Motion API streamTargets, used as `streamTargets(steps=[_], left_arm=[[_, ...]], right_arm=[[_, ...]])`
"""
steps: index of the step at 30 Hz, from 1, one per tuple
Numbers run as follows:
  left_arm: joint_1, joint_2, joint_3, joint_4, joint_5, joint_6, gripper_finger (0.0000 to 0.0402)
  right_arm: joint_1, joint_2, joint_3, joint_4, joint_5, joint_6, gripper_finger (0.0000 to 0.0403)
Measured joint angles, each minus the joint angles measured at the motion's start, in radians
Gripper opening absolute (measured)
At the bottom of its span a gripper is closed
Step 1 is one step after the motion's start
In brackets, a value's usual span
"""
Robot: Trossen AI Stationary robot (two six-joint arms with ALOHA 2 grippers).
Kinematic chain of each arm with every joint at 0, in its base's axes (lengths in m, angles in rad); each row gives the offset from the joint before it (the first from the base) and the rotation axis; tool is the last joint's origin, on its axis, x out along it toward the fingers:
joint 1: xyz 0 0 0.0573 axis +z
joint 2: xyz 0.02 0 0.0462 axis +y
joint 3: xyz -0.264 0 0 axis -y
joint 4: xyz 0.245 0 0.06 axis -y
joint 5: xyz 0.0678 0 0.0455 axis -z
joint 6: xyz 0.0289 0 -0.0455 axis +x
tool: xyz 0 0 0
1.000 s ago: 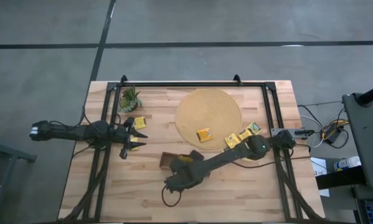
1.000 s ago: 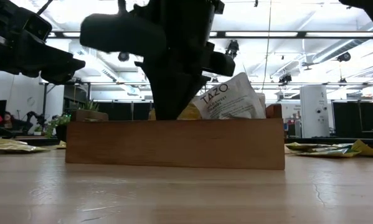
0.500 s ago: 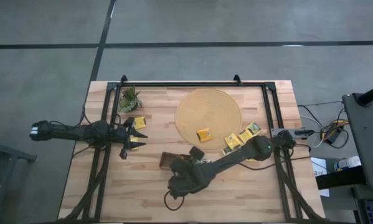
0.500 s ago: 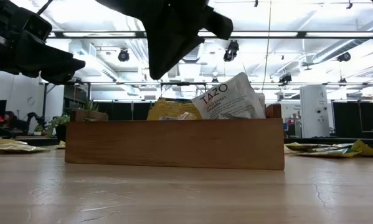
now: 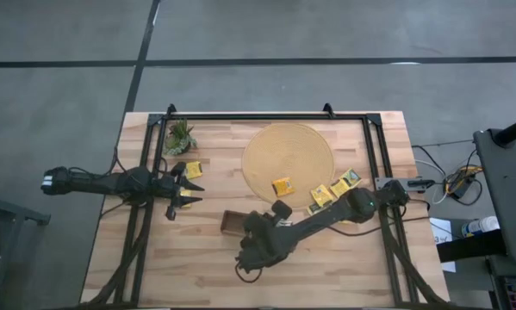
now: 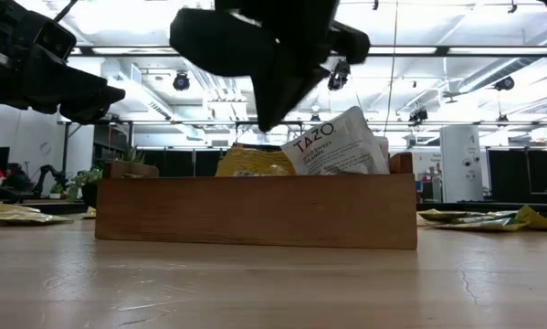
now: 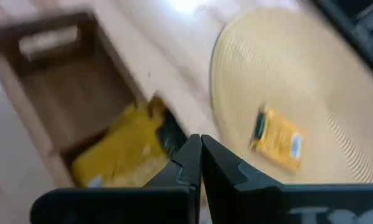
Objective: Pick & Place Tea
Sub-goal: Put the orange tea bag into the middle section of the wooden organizer
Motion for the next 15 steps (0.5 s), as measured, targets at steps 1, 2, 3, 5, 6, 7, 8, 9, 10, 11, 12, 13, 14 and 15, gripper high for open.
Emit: streamTargets(steps=[1,2,3,5,6,7,8,9,10,11,12,13,14,15], left_arm=[[0.0,0.0,0.0,0.0,0.0,0.0,0.0139],[0.0,0.0,0.0,0.0,0.0,0.0,0.0139],[0.0,0.0,0.0,0.0,0.0,0.0,0.0139],[0.0,0.0,0.0,0.0,0.0,0.0,0.0139],[0.0,0.0,0.0,0.0,0.0,0.0,0.0139],[0.0,0.0,0.0,0.0,0.0,0.0,0.0139],[0.0,0.0,0.0,0.0,0.0,0.0,0.0139],[0.0,0.0,0.0,0.0,0.0,0.0,0.0139],[0.0,0.0,0.0,0.0,0.0,0.0,0.0139],[0.0,0.0,0.0,0.0,0.0,0.0,0.0139],[0.0,0.0,0.0,0.0,0.0,0.0,0.0139],[0.0,0.0,0.0,0.0,0.0,0.0,0.0139],[0.0,0.0,0.0,0.0,0.0,0.0,0.0139],[0.0,0.0,0.0,0.0,0.0,0.0,0.0139]], right_arm=[[-0.002,0.0,-0.009,0.008,-0.034,-0.001,0.0008],[-0.005,0.0,-0.016,0.022,-0.086,-0.008,0.0008],[-0.008,0.0,-0.022,0.035,-0.149,-0.022,0.0008],[-0.01,0.0,-0.026,0.048,-0.222,-0.044,0.0008],[-0.01,0.0,-0.026,0.051,-0.224,-0.046,0.0008],[-0.008,0.0,-0.026,0.05,-0.215,-0.043,0.0008],[-0.005,-0.004,-0.026,0.05,-0.199,-0.04,0.0008],[-0.002,-0.007,-0.026,0.052,-0.187,-0.037,0.0008],[0.0,-0.012,-0.026,0.056,-0.184,-0.034,0.0008],[0.003,-0.017,-0.026,0.061,-0.186,-0.034,0.0008],[0.005,-0.02,-0.026,0.072,-0.189,-0.035,0.0008],[0.009,-0.022,-0.025,0.091,-0.197,-0.041,0.0008],[0.01,-0.023,-0.025,0.107,-0.211,-0.056,0.0008],[0.011,-0.023,-0.025,0.119,-0.228,-0.068,0.0008]])
